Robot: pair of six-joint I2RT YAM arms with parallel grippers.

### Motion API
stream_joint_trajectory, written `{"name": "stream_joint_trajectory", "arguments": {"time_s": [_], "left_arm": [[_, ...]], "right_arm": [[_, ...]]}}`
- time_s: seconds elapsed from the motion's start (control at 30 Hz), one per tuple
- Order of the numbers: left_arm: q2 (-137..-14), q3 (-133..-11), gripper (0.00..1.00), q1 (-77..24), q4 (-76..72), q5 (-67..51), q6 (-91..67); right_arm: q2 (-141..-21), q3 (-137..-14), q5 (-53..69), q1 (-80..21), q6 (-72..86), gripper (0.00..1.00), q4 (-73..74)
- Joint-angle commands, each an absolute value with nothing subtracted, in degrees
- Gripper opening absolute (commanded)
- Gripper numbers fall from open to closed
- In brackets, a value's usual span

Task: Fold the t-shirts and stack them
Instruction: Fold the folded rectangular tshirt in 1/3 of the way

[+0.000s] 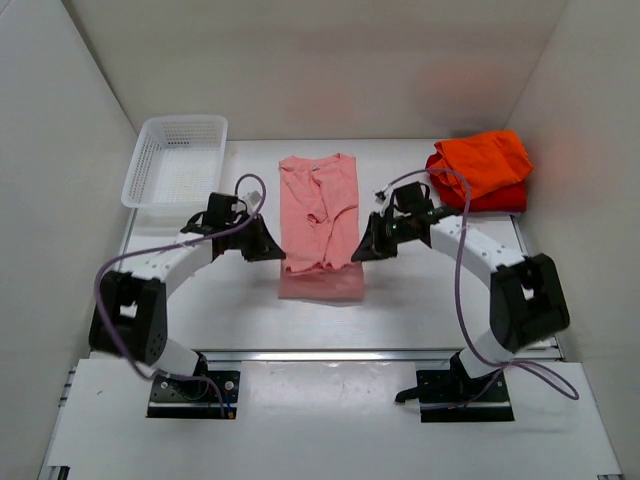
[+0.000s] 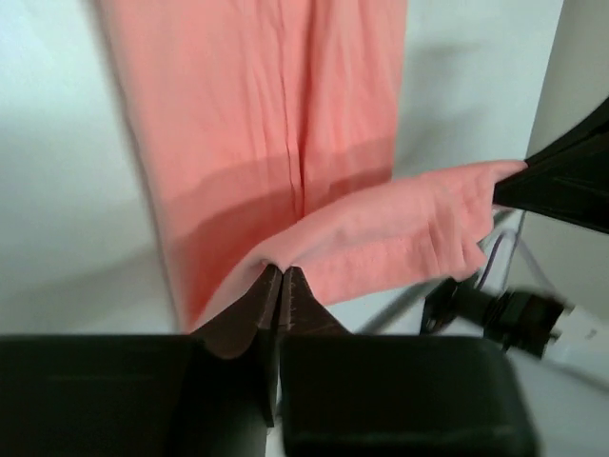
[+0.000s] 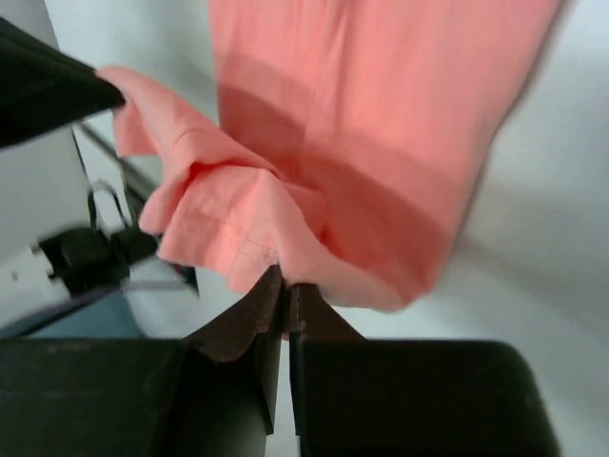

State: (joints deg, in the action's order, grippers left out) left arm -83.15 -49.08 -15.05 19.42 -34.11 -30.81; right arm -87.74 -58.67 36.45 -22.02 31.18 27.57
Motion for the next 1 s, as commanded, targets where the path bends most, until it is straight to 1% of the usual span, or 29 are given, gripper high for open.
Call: {"name": "stream_joint_trajectory", "arguments": {"time_s": [0.0, 0.03, 0.07, 0.1, 0.13, 0.17, 0.2, 0.23, 0.27, 0.3, 0.33, 0.43, 0.5, 0.57, 0.6, 0.67, 0.77, 0.83, 0.97], "left_arm": [[-91.39, -54.65, 0.15, -10.91, 9.35, -34.81, -33.73], [-94.28, -55.97, 0.32, -10.2, 4.01, -35.94, -36.01], [-96.92, -56.42, 0.25, -9.33, 1.52, -36.47, -38.47], [-97.73, -56.86, 0.22, -8.36, -4.07, -37.08, -39.71], [-99.13, -56.08, 0.28, -7.57, -9.18, -36.74, -42.6], [-99.92, -55.64, 0.46, -7.04, -11.75, -37.0, -44.19], [-100.19, -54.24, 0.54, -6.42, -17.26, -37.79, -47.34], [-100.37, -52.84, 0.51, -6.33, -20.97, -38.58, -49.72], [-100.55, -52.74, 0.52, -5.63, -21.27, -39.63, -50.7], [-100.63, -52.04, 0.52, -6.06, -21.18, -40.16, -50.71], [-99.59, -50.55, 0.55, -6.06, -21.53, -40.86, -50.45], [-96.34, -44.85, 0.55, -7.46, -22.24, -40.26, -49.93], [-95.19, -43.16, 0.54, -8.26, -21.8, -39.38, -48.35], [-94.83, -42.45, 0.54, -9.75, -21.88, -37.63, -47.03], [-95.01, -41.93, 0.55, -10.28, -22.23, -36.23, -46.15], [-95.01, -43.5, 0.56, -10.29, -21.19, -33.42, -44.57], [-96.85, -46.39, 0.53, -11.42, -19.7, -30.07, -42.11], [-99.66, -48.41, 0.53, -11.86, -18.73, -28.75, -41.32], [-102.64, -51.14, 0.53, -12.39, -17.32, -26.37, -39.99]], "right_arm": [[-96.47, -66.68, 38.84, -17.33, 25.31, 0.0, 25.94], [-99.11, -69.15, 38.93, -15.66, 25.49, 0.08, 23.49], [-100.27, -70.13, 38.67, -15.38, 25.58, 0.08, 21.38], [-102.11, -71.62, 38.41, -14.51, 25.14, 0.07, 19.7], [-102.04, -71.8, 35.71, -14.15, 25.57, 0.14, 16.56], [-101.78, -71.55, 34.81, -13.8, 25.58, 0.24, 13.57], [-101.6, -70.76, 34.46, -13.36, 25.75, 0.57, 12.14], [-100.82, -69.1, 34.54, -13.19, 26.01, 0.64, 10.3], [-100.11, -67.86, 34.19, -12.92, 26.19, 0.69, 8.37], [-98.89, -66.55, 34.19, -12.66, 26.28, 0.79, 7.65], [-96.96, -64.53, 33.84, -12.74, 26.54, 0.82, 7.21], [-93.18, -58.56, 32.53, -12.75, 25.76, 0.83, 6.85], [-92.11, -55.38, 32.78, -13.09, 25.49, 0.78, 6.07], [-91.41, -52.83, 32.17, -13.01, 24.61, 0.71, 5.19], [-91.75, -52.56, 31.12, -13.09, 24.09, 0.69, 4.66], [-93.33, -53.17, 30.94, -12.49, 23.21, 0.69, 4.05], [-97.01, -55.45, 31.72, -11.61, 22.42, 0.68, 3.95], [-100.09, -58.17, 32.6, -11.69, 22.06, 0.63, 4.13], [-104.75, -61.25, 32.61, -11.51, 21.62, 0.56, 4.92]]}}
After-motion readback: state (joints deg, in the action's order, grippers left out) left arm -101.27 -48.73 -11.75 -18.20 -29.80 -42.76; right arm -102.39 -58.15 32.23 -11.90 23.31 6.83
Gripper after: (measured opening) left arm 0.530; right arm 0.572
